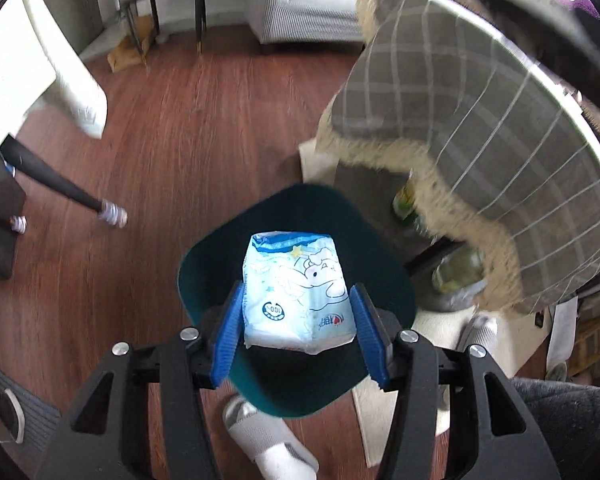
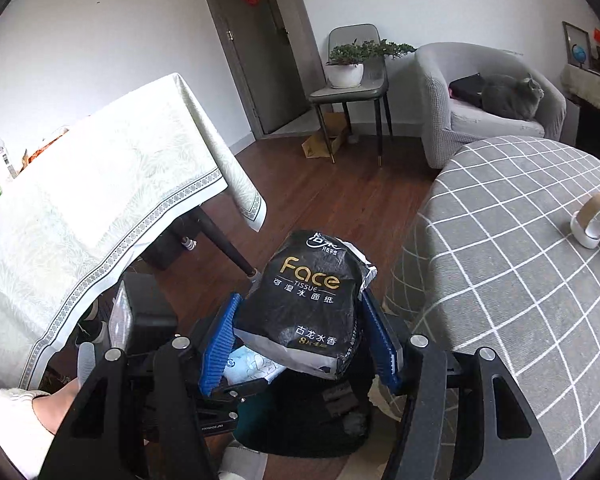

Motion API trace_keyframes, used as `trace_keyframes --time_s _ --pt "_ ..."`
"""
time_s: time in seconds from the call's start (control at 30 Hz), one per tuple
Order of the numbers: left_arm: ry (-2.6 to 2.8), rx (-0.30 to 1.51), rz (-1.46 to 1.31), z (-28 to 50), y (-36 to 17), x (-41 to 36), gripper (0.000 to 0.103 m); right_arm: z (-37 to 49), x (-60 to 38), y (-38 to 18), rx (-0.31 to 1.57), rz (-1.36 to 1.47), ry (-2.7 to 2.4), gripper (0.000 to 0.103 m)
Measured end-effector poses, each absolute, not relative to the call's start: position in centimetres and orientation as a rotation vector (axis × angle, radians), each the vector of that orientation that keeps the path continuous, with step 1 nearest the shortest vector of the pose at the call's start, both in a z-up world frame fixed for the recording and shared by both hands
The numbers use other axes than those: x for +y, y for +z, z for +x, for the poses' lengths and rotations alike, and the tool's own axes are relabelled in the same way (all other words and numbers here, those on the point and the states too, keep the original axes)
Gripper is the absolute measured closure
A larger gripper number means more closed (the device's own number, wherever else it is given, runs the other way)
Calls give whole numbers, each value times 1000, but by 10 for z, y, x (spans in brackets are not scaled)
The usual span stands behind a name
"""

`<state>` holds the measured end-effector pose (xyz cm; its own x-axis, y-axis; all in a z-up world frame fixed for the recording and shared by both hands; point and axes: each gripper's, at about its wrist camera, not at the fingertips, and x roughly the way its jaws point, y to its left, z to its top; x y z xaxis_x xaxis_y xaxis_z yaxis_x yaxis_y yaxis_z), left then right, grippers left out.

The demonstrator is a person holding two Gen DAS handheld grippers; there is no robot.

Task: Collect trash
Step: 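Carry both packs over the green bin and open both tools to drop them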

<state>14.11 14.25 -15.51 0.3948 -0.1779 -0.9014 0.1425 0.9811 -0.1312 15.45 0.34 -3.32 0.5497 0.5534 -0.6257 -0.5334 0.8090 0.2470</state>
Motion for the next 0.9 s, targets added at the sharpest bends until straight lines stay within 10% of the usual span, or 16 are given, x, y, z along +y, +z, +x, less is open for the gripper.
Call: trace_keyframes --time_s 0.9 --pt "-92 930 -171 132 -95 202 36 175 65 -116 996 -100 670 42"
